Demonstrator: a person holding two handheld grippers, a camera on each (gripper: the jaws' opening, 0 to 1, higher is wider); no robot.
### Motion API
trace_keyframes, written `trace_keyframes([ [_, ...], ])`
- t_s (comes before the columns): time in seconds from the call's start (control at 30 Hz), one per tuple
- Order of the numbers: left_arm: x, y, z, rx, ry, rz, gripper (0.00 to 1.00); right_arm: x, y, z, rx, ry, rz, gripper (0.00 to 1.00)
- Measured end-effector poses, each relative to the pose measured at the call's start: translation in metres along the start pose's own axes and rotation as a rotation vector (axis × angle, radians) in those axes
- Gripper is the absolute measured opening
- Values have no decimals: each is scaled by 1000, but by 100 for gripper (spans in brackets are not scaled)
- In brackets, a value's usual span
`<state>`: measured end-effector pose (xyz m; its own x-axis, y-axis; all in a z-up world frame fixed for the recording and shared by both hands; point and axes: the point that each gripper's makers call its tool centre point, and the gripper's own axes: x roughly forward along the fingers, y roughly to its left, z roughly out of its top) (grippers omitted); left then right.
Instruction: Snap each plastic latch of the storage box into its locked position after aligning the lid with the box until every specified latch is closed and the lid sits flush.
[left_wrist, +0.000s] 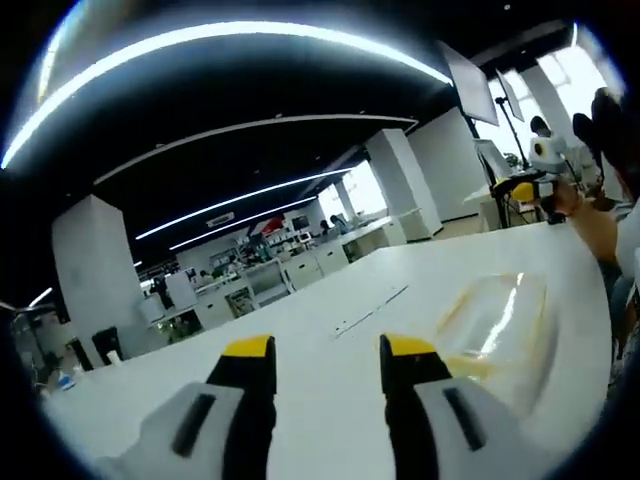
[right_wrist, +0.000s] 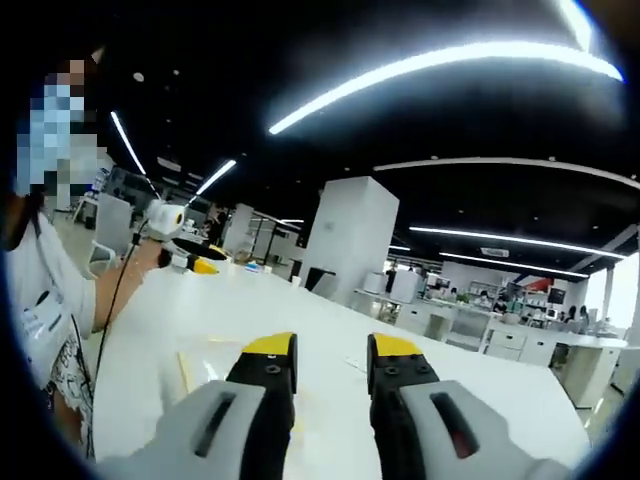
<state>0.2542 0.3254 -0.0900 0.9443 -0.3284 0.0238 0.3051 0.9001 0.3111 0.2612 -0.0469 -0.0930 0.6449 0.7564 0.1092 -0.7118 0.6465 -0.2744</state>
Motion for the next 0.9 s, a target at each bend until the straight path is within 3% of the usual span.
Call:
trace_keyframes([
  [0.03, -1, 0, -1, -5, -3, 5, 42, -2, -2, -1, -6, 2, -11, 29],
  [0.1, -8, 1, -8, -34, -19, 42, 43, -16, -16, -14, -52, 34, -113, 30],
  [0.13, -10, 2, -12, -39, -19, 57, 44, -18, -17, -16, -55, 37, -122, 30],
  [0.23, -19, 8, -31, -13, 15, 146, 45, -34, -28, -32, -92, 68, -217, 33],
  [0.37, -24, 9, -47, -53, -5, 188, 45, -46, -42, -51, -110, 87, -325, 33],
  [0.53, -26, 18, -63, -99, -18, 220, 44, -48, -50, -61, -119, 92, -361, 33],
  [0.63, -24, 21, -75, -101, 19, 229, 44, -47, -52, -64, -103, 105, -358, 34],
  [0.77, -27, 26, -73, -93, 8, 244, 44, -52, -61, -69, -137, 156, -408, 34],
  [0.8, -29, 27, -66, -117, -30, 240, 44, -54, -63, -68, -155, 157, -428, 34],
  [0.9, -31, 26, -62, -125, -53, 241, 44, -57, -66, -62, -176, 143, -454, 34],
])
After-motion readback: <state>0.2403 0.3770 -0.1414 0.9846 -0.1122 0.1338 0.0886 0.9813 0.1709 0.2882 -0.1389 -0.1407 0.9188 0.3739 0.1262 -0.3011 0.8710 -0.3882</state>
